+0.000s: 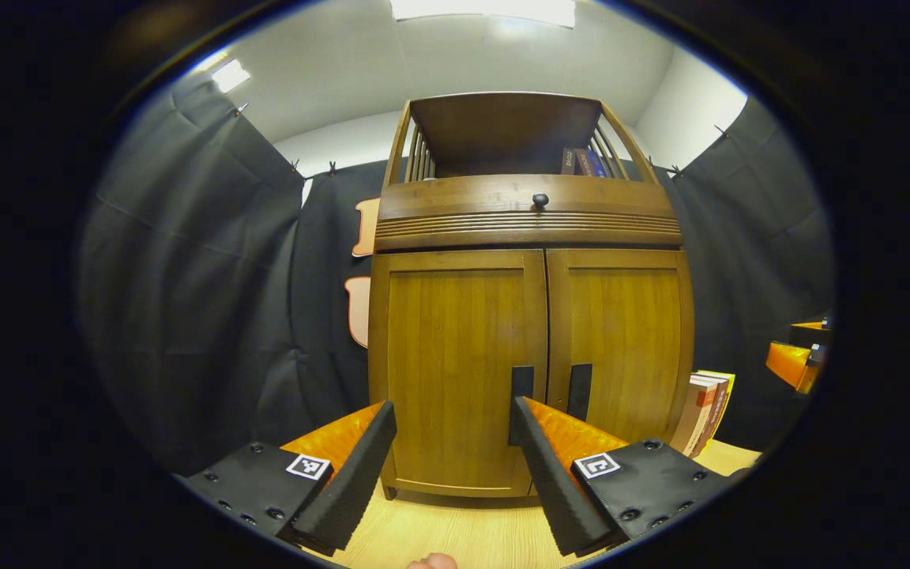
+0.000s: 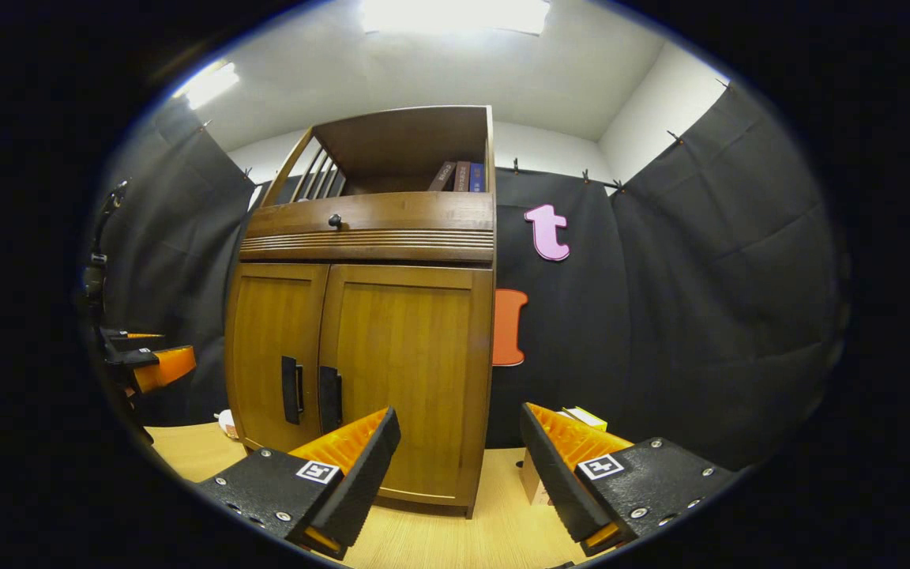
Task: Open the right door of the double-door shoe cabinet with the right hand, and open the left door with the left hand.
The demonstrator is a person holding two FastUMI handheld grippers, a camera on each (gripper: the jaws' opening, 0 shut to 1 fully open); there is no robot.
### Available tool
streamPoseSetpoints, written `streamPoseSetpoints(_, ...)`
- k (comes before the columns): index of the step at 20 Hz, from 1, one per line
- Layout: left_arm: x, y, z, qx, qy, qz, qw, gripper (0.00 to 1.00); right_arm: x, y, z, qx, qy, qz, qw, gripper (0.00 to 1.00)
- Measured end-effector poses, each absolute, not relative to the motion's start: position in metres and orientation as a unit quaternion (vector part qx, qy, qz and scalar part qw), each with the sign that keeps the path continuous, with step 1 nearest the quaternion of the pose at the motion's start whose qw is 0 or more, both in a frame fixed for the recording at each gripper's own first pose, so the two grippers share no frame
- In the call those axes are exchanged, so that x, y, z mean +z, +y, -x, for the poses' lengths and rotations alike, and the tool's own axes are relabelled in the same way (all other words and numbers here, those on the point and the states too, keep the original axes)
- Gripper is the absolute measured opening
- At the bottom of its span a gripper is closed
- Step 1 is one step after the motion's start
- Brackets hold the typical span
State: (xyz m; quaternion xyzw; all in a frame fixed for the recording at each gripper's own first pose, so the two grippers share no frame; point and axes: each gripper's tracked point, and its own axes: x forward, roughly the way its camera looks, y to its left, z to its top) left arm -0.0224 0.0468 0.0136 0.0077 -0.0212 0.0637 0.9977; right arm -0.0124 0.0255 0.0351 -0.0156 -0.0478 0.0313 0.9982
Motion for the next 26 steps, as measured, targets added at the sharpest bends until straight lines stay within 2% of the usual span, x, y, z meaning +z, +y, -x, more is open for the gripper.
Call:
streamPoseSetpoints(2,0.012,0.047,0.025,0.063,-0.019,-0.007,0.998,0.94,0.048,0.034,0.003,0.045,-0.062,0.029,0.997,0.94)
streamPoseSetpoints(3,0.012,0.046,0.027,0.062,-0.018,-0.007,0.998,0.94,0.054,0.040,-0.002,0.053,-0.068,0.036,0.996,0.97)
streamPoseSetpoints(4,0.013,0.046,0.028,0.060,-0.017,-0.008,0.998,0.94,0.058,0.049,-0.009,0.062,-0.073,0.041,0.995,0.94)
streamPoseSetpoints(8,0.022,0.047,0.031,0.059,-0.026,-0.018,0.998,0.99,0.069,0.097,-0.043,0.117,-0.081,0.037,0.989,0.94)
streamPoseSetpoints(9,0.023,0.047,0.033,0.058,-0.027,-0.019,0.998,0.94,0.070,0.110,-0.053,0.128,-0.081,0.031,0.988,0.97)
streamPoseSetpoints(11,0.026,0.046,0.037,0.056,-0.030,-0.019,0.998,0.94,0.068,0.134,-0.075,0.150,-0.078,0.016,0.985,0.94)
streamPoseSetpoints(13,0.025,0.045,0.041,0.052,-0.030,-0.019,0.998,0.97,0.056,0.155,-0.098,0.162,-0.066,0.011,0.984,0.97)
streamPoseSetpoints(14,0.027,0.044,0.042,0.050,-0.031,-0.019,0.998,0.94,0.049,0.165,-0.109,0.166,-0.059,0.015,0.984,0.91)
streamPoseSetpoints(15,0.027,0.045,0.043,0.049,-0.031,-0.020,0.998,0.94,0.044,0.174,-0.119,0.169,-0.053,0.020,0.984,0.94)
streamPoseSetpoints(18,0.025,0.050,0.046,0.054,-0.028,-0.020,0.998,0.99,0.014,0.200,-0.141,0.185,-0.025,0.028,0.982,0.94)
streamPoseSetpoints(19,0.023,0.051,0.048,0.055,-0.026,-0.016,0.998,0.94,0.004,0.209,-0.145,0.188,-0.016,0.031,0.982,0.94)
streamPoseSetpoints(20,0.021,0.053,0.049,0.056,-0.023,-0.012,0.998,0.97,-0.004,0.217,-0.150,0.190,-0.010,0.035,0.981,0.94)
streamPoseSetpoints(22,0.018,0.058,0.050,0.060,-0.020,-0.010,0.998,0.94,-0.017,0.231,-0.162,0.187,-0.002,0.049,0.981,0.94)
streamPoseSetpoints(23,0.017,0.061,0.050,0.063,-0.019,-0.009,0.998,0.94,-0.024,0.236,-0.166,0.185,0.003,0.052,0.981,0.98)
streamPoseSetpoints(26,0.013,0.065,0.054,0.069,-0.015,-0.001,0.998,0.94,-0.046,0.245,-0.186,0.172,0.028,0.040,0.984,0.96)
